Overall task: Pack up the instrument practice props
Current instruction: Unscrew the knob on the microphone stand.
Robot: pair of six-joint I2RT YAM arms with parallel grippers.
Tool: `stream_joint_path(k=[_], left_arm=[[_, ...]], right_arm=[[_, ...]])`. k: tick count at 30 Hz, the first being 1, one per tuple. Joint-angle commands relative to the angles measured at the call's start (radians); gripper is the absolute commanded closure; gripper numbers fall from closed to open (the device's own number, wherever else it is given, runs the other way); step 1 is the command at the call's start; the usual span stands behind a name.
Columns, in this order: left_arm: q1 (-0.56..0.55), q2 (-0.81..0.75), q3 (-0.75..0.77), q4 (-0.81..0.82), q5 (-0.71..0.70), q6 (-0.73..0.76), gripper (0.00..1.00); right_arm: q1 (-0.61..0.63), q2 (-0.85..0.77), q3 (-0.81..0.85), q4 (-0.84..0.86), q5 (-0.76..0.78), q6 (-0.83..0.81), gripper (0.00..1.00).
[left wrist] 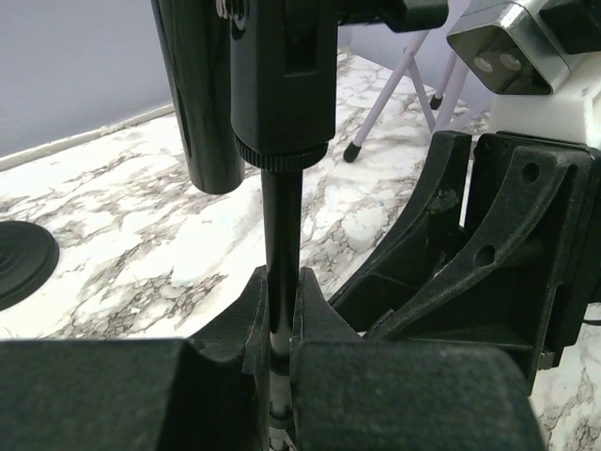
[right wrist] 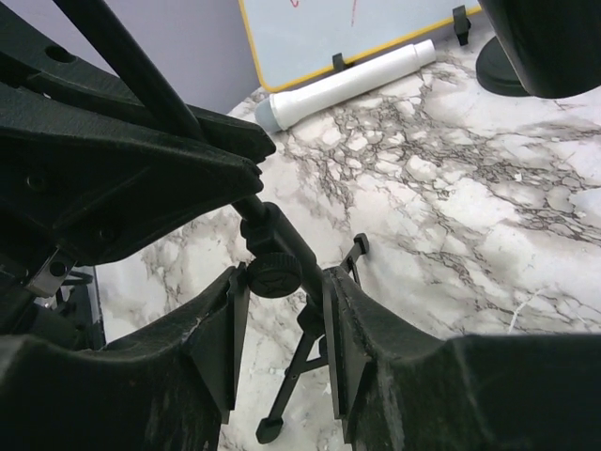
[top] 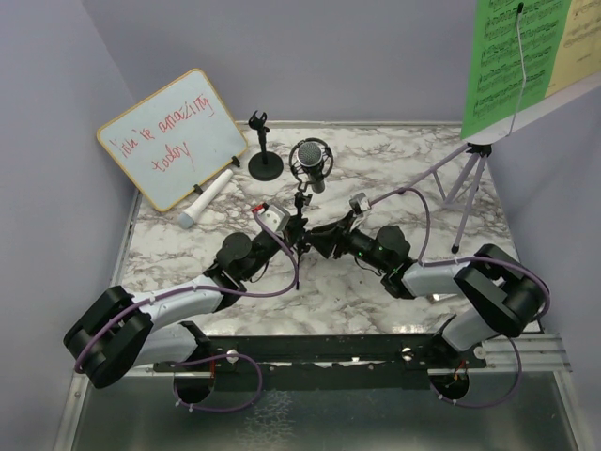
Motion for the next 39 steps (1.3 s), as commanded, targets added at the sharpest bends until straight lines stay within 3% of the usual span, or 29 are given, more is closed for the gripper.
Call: stream_joint_path(k=[1,7,13,18,21,28,32,36,39], left_arm=[[-0.001,-0.027,-0.009,0.048,0.015,-0.023,1.0],[-0.001,-0.021,-0.005,0.047,0.028,-0.026,1.0],[-0.001,-0.019,-0.001,0.047,0.031,-0.034,1.0],[-0.001,-0.015,0.0,0.045,0.028,-0.044,1.0],[-0.001,-0.019,-0.001,0.04,0.016,-0.052,1.0],[-0.001,-0.023,-0.001,0.023,0.015,-0.054,1.0],[0.0,-0.019,0.003,0.014,-0.011,-0.055,1.0],[0.0,-0.013,0.006,0.007,-0.021,-0.062,1.0],[0.0,-0.018,0.005,0.002,-0.023,-0.06,1.0]], right_arm=[[-0.016,0.054,-0.003,0.108,-0.033,0.01,0.61],[-0.021,0.098,0.016,0.128,-0.091,-0.07,0.8],[-0.02,0.119,0.057,0.04,-0.191,-0.3,0.99],[-0.009,0.116,0.073,-0.054,-0.189,-0.633,0.99],[0.02,0.114,0.058,-0.068,-0.12,-0.953,0.99],[0.141,0.173,0.044,0.067,0.1,-1.579,1.0],[0.213,0.272,0.051,0.239,0.197,-1.877,0.99],[0.247,0.291,0.065,0.219,0.224,-1.938,0.91],[0.248,0.269,0.052,0.207,0.231,-1.843,0.75]])
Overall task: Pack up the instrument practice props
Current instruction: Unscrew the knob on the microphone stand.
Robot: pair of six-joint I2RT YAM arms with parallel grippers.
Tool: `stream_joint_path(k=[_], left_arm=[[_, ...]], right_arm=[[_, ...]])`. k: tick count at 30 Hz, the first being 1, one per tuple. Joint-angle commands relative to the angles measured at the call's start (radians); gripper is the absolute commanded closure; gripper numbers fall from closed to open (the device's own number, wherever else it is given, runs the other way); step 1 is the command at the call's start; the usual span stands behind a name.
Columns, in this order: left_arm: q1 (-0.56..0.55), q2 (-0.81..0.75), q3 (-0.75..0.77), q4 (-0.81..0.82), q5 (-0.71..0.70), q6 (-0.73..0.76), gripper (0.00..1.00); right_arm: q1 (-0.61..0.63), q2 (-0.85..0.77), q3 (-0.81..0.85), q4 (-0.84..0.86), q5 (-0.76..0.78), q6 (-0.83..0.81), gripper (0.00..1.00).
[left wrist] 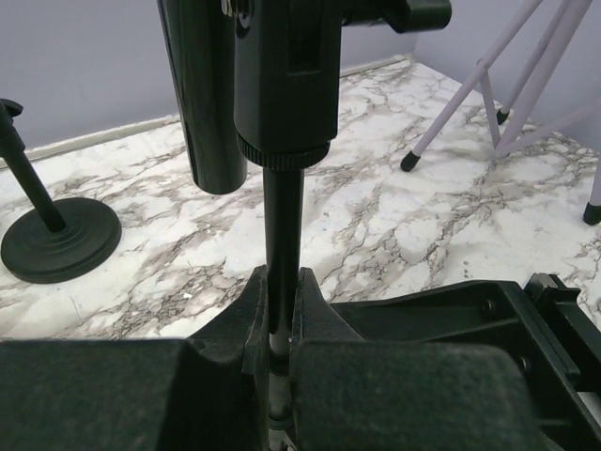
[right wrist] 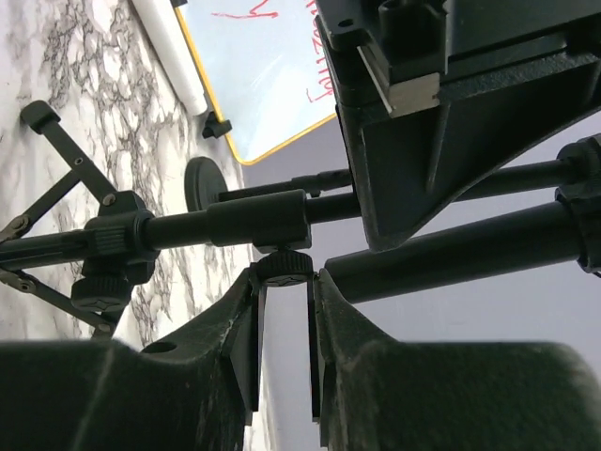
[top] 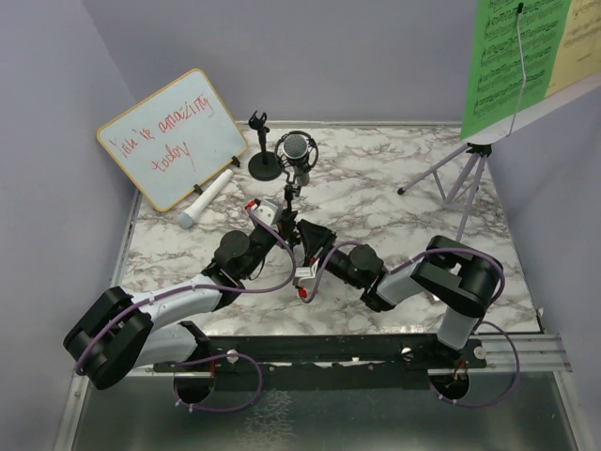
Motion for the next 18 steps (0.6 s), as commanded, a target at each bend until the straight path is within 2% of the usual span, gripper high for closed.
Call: stream_joint_path(k=[1,4,7,13,18], left_arm=[[-0.029,-0.019,0.005,0.009,0.085,-0.059,1.0],[-0.029,-0.024,0.003,0.008,0.085,-0.056,1.0],[-0.029,-0.023,0.0,0.006,0.091,-0.054,1.0],[-0.028,-0.027,-0.001,0.006,0.113,-0.043,1.0],[-0.027,-0.035,-0.005,0.006,0.115,-0.04,1.0]], right_arm=[[0.016,-0.005,-0.001,-0.056,0.047,0.036,0.68],[0.012,-0.106,0.015,-0.221,0.052,0.301,0.51],[-0.029,-0.212,0.015,-0.39,-0.074,0.569,0.43],[-0.161,-0.296,-0.03,-0.375,-0.364,0.964,0.39],[-0.284,-0.306,-0.015,-0.36,-0.584,1.153,0.41]])
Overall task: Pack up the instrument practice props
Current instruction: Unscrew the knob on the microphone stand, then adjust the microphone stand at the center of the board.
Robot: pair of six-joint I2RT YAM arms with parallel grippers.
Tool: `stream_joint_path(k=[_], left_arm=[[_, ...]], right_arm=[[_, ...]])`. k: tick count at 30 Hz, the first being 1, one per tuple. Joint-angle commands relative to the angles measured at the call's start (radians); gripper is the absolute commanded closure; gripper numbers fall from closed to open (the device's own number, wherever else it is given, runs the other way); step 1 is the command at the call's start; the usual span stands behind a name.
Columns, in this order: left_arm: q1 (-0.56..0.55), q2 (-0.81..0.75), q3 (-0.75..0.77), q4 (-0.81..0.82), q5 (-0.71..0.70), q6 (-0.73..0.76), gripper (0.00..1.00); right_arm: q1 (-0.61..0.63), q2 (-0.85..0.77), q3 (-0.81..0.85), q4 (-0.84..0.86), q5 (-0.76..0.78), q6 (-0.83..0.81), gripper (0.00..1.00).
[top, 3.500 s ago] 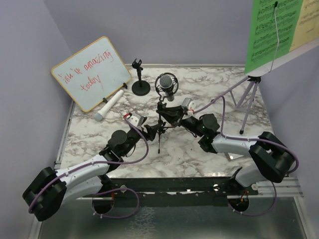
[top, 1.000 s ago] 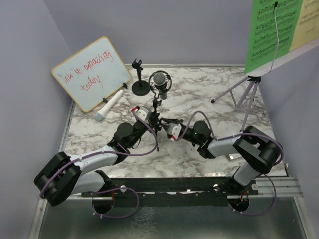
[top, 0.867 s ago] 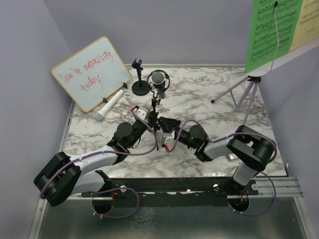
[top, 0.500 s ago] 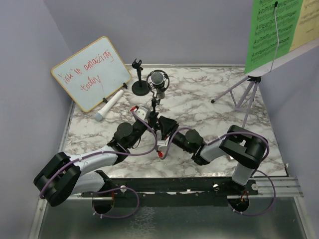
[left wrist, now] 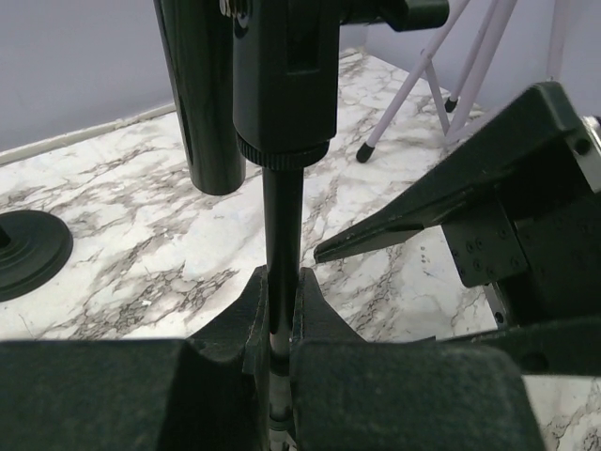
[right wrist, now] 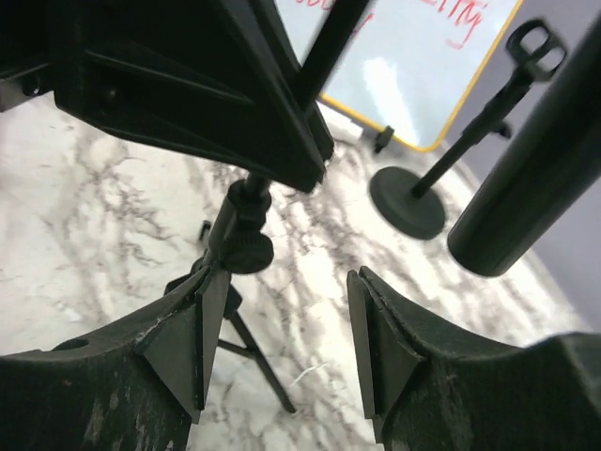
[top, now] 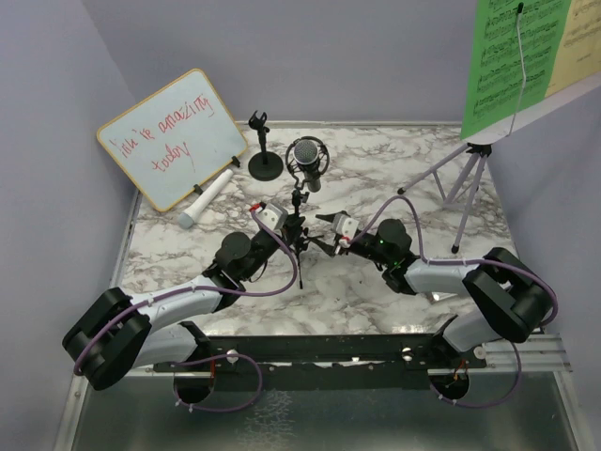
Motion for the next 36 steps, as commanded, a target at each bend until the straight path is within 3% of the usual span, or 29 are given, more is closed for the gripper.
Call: stream_joint_path(k=[1,9,17,25,36], left_arm=[[-0.008,-0.027,-0.006,0.014,0.04,-0.029,1.0],[-0.008,-0.029,-0.005,0.013,0.063,-0.024,1.0],[-0.008,-0.019,0.001,0.011,0.078,-0.021,1.0],[-0.008,-0.019,-0.009,0.011,0.083,-0.001,1.0],[-0.007,-0.018,-0.007,0.011,0.107,-0.001,1.0]], right_arm=[[-0.083,-0.013,0.004,-0.037,-0.281,0.278,0.41],[-0.185,0.05,0.023,0.152,-0.471,0.587,0.43],[-0.189,0.121,0.05,0.306,-0.387,0.771,0.43],[-0.19,0.033,0.068,0.342,-0.344,0.844,0.48],[-0.138,0.017,0.163,0.236,-0.283,0.773,0.52]])
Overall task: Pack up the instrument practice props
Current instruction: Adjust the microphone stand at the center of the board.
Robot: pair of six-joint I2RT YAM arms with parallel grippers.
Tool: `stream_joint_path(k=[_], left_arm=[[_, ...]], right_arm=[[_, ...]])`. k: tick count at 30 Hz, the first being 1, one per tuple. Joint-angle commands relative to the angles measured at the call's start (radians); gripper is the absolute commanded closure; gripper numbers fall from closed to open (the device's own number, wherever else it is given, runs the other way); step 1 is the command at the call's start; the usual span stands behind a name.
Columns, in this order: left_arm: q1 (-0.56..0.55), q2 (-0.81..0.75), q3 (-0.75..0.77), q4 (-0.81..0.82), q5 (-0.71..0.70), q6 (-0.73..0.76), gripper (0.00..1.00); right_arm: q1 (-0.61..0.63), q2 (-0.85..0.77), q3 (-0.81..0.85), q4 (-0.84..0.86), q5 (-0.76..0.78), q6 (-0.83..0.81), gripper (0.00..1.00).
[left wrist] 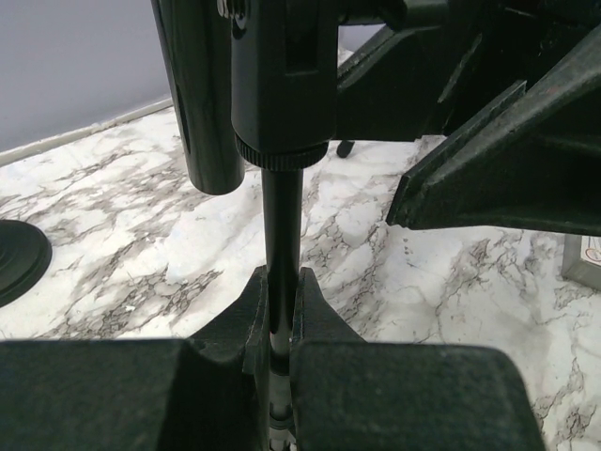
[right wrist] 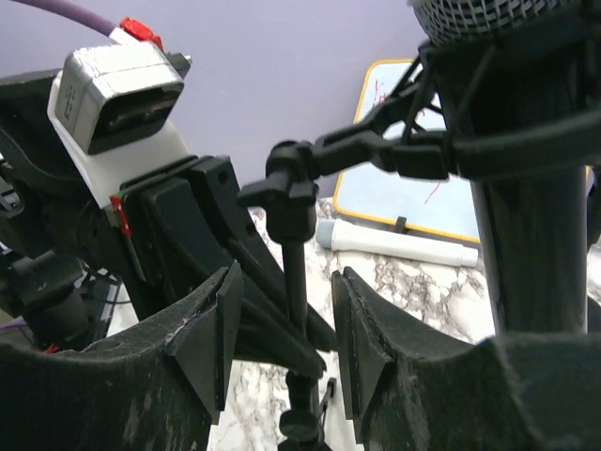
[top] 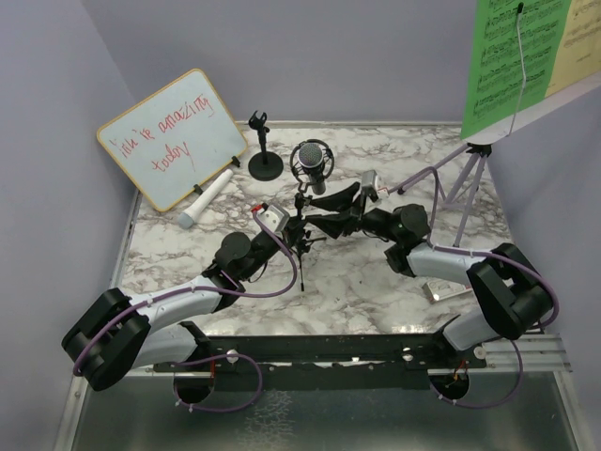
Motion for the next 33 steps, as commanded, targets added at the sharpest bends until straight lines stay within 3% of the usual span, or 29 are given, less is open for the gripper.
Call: stream_joint_path(k=[1,15,18,21,22,29,33], left_arm=[[-0.007,-0.014,-0.006,0.021,0.047,-0.005,1.0],[-0.008,-0.018,-0.006,0.021,0.072,-0.004,1.0],[-0.009,-0.018,-0.007,0.021,0.077,0.0,1.0],[-0.008,-0.025,-0.014,0.021,0.08,0.006,1.0],[-0.007,-0.029,-0.016,0.021,0.079,0.006,0.98],[-0.007,-0.099,-0.053,0.02,0.022,0.013,0.48],[-0.008,-0.164,-0.072,0.008,-0.007,0.026,0.35]], right_arm=[[0.027,0.01,0.045,-0.037,0.052,-0.032,0.52],[0.052,0.068,0.101,-0.098,0.028,-0.041,0.66],[0.053,0.079,0.104,-0.104,0.017,-0.04,0.77],[0.053,0.079,0.104,-0.132,0.011,-0.056,0.98],[0.053,0.078,0.103,-0.141,0.014,-0.068,0.99],[0.053,0.072,0.078,-0.22,0.035,-0.172,1.0],[0.053,0.094,0.056,-0.212,0.038,-0.197,1.0]])
